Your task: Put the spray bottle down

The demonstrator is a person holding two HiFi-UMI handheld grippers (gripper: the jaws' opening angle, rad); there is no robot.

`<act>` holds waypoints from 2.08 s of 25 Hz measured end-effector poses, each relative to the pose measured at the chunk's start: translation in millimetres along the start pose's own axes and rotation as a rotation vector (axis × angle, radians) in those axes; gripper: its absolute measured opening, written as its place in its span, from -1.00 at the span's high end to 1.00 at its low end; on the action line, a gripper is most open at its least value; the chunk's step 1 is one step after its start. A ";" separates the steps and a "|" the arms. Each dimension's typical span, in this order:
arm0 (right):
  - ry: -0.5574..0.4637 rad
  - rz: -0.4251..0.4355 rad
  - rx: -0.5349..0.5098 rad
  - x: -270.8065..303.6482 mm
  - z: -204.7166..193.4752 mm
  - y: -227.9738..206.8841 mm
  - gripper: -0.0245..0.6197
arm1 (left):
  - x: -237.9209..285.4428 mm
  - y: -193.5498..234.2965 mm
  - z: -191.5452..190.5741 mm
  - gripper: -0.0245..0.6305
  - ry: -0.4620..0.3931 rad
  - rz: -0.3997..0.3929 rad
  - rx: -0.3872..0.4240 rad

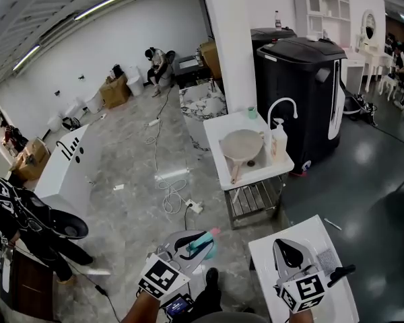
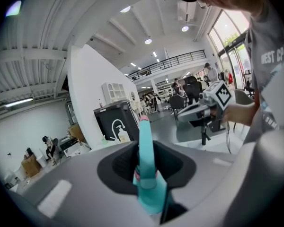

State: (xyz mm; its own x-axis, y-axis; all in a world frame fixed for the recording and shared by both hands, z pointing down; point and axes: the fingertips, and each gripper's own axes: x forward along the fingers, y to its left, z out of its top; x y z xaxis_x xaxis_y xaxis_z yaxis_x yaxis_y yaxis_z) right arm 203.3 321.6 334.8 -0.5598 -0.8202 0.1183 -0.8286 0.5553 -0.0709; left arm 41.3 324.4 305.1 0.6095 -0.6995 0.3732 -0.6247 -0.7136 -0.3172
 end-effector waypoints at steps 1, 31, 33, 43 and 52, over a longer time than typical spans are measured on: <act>0.003 -0.018 -0.006 4.3 1.0 -5.3 0.92 | 7.2 4.6 -0.8 0.66 -0.012 -0.013 0.001; 0.070 -0.326 -0.016 262.3 44.3 -43.0 0.92 | 131.3 306.1 -44.0 0.66 -0.156 -0.216 0.016; 0.069 -0.344 -0.012 270.4 43.5 -45.3 0.92 | 131.1 320.4 -48.9 0.66 -0.159 -0.214 0.018; 0.090 -0.363 -0.040 313.8 48.7 -47.6 0.92 | 125.2 389.0 -66.7 0.66 -0.172 -0.168 0.003; 0.094 -0.306 -0.041 373.5 44.7 -79.7 0.92 | 161.0 439.2 -83.6 0.66 -0.126 -0.105 -0.009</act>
State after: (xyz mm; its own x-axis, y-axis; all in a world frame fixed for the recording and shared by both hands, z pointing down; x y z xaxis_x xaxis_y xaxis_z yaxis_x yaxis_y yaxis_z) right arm 60.0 -35.1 340.4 -0.2800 -0.9347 0.2188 -0.9563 0.2916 0.0222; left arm -175.7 -98.3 298.8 0.7276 -0.6209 0.2916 -0.5582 -0.7830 -0.2746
